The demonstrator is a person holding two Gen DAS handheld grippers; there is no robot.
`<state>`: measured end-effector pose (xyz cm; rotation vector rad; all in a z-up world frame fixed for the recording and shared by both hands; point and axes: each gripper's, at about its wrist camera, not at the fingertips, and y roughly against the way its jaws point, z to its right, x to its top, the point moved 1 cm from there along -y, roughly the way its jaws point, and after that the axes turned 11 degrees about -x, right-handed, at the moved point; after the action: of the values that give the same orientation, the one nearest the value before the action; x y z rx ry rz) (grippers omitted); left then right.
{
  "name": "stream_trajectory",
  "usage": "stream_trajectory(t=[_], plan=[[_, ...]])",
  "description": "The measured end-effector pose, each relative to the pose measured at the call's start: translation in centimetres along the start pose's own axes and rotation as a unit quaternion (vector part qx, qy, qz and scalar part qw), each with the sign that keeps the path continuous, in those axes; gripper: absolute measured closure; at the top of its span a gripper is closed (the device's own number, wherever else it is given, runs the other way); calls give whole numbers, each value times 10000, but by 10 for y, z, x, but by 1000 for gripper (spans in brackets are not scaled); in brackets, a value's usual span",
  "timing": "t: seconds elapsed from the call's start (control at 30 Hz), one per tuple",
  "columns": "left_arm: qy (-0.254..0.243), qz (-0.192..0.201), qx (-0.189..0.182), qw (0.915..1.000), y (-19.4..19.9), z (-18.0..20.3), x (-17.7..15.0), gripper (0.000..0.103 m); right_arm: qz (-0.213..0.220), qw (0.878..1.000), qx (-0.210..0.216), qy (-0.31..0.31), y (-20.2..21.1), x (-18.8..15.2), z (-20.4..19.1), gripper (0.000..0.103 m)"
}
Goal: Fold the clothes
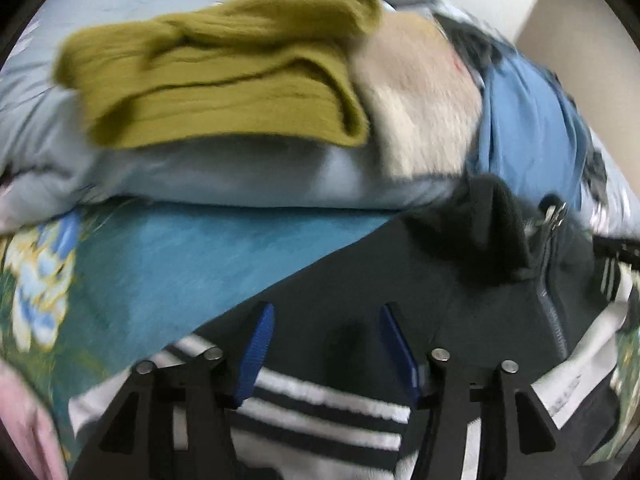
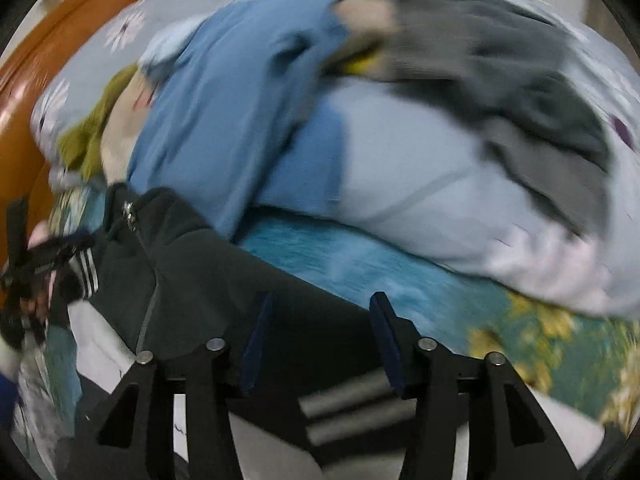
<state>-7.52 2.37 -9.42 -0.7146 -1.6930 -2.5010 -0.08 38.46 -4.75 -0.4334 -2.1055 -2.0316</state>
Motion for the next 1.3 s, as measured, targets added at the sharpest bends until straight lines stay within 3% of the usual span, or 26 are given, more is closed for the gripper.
stream_trajectory(t=[0.13,0.27,0.3,0.37,0.47,0.57,0.83,0.93,1.03,1.17,1.3], plan=[[-325,-211,73,9992,-18,3,2,41,-133,9991,-132,380,-17,3,-11,49],[-277,-239,-102,9993,-17,1,4,46,-217,9992,-33,327,-24,2,-7,49],[-279,-235,-122,9993,-16,1,4,51,-221,9993,-24,309,-24,1,-7,50],[-255,-249,-155,9992,-12,1,2,79,-206,9994,10,295,-22,-1,-8,60],[-117,-265,-281,9992,-9,2,-3,92,-185,9992,37,348,-17,-4,-13,82],[16,-230,-396,9989,-4,9,-13,103,-113,9991,37,405,-6,-8,-18,90],[-70,217,-545,9983,42,38,-54,103,462,9970,384,491,57,-43,-25,93],[-83,254,-484,9985,50,42,-66,103,475,9950,610,633,70,-66,-47,97],[-109,212,-338,9991,50,26,-50,102,207,9930,765,871,60,-92,-78,99],[-140,202,-184,9995,51,16,-41,102,-91,9923,633,1057,43,-117,-89,99],[-123,254,-128,9995,54,1,-28,102,264,9937,554,941,52,-96,-83,99]])
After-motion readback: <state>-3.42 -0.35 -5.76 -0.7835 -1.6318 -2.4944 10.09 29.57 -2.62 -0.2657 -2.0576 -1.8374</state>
